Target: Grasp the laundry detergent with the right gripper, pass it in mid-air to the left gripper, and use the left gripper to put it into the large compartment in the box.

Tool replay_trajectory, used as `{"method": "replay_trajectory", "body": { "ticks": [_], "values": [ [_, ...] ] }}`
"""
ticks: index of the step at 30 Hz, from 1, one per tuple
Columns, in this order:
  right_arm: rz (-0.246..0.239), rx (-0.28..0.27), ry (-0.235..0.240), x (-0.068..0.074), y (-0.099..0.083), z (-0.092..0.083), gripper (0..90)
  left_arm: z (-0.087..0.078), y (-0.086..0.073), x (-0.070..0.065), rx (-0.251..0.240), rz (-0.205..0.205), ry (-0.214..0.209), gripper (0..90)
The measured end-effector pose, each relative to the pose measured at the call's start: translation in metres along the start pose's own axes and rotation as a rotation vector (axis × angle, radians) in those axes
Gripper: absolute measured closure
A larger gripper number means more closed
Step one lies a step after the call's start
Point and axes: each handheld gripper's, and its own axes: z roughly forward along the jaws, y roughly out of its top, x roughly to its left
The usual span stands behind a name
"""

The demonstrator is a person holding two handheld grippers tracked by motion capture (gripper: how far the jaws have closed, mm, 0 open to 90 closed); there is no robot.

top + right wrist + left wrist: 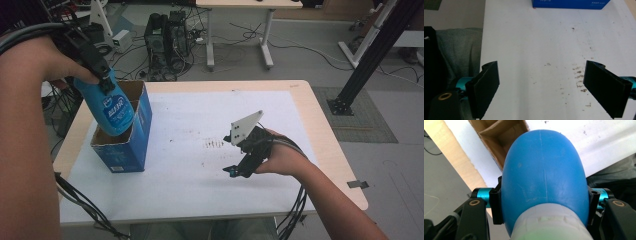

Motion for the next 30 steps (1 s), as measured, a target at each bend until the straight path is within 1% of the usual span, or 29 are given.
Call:
{"method": "replay_trajectory", "body": {
  "ticks": [1,3,4,5,7,8,9,11,12,14,15,17,20,22,23,24,26,30],
  "values": [
    [0.004,0.001,0.0,0.0,0.0,0.0,12.7,0.001,0.0,0.002,-0.001,-0.01,0.003,37.9],
    [0.004,0.004,-0.003,-0.001,0.0,0.002,12.7,0.002,0.002,0.007,0.005,-0.008,0.005,37.9],
    [0.01,0.008,-0.002,-0.001,0.0,0.002,12.7,0.004,0.002,0.008,0.002,-0.019,0.006,37.9],
    [0.013,0.005,-0.002,-0.002,0.0,0.003,12.7,0.004,0.003,0.011,0.015,-0.005,0.012,37.9],
    [0.017,0.009,-0.006,-0.002,0.0,0.003,12.7,0.008,0.005,0.014,0.016,-0.005,0.019,37.9],
    [0.023,0.008,-0.007,-0.002,0.001,0.003,12.7,0.008,0.006,0.015,0.018,0.003,0.024,37.9],
    [0.012,0.003,-0.006,-0.003,0.001,0.004,12.7,0.01,0.007,0.016,0.018,0.005,0.028,37.9],
    [0.024,0.015,-0.008,-0.002,0.001,0.005,12.7,0.013,0.008,0.019,0.032,0.02,0.033,37.9],
    [0.02,0.015,-0.006,-0.003,0.001,0.005,12.7,0.015,0.009,0.019,0.029,0.026,0.036,37.9],
    [0.022,0.013,-0.005,-0.004,0.001,0.006,12.7,0.019,0.01,0.019,0.038,0.027,0.031,37.9],
    [0.029,0.015,-0.01,-0.004,0.001,0.006,12.7,0.022,0.011,0.019,0.036,0.037,0.033,37.9],
    [0.03,0.01,-0.012,-0.004,0.001,0.007,12.7,0.026,0.013,0.02,0.044,0.035,0.031,37.9],
    [0.03,0.015,-0.013,-0.003,0.0,0.007,12.7,0.034,0.015,0.021,0.051,0.056,0.034,37.9],
    [0.036,0.013,-0.015,-0.002,0.0,0.008,12.7,0.04,0.016,0.023,0.06,0.064,0.035,37.8],
    [0.033,0.011,-0.011,-0.002,-0.001,0.008,12.7,0.043,0.016,0.023,0.062,0.061,0.033,37.9],
    [0.029,0.009,-0.011,-0.002,-0.001,0.008,12.7,0.045,0.017,0.025,0.077,0.088,0.037,37.8],
    [0.037,0.009,-0.014,-0.002,-0.002,0.009,12.7,0.052,0.017,0.025,0.07,0.076,0.036,37.8],
    [0.046,0.012,-0.01,-0.001,-0.003,0.009,12.7,0.065,0.017,0.026,0.089,0.087,0.041,37.9]
  ]
}}
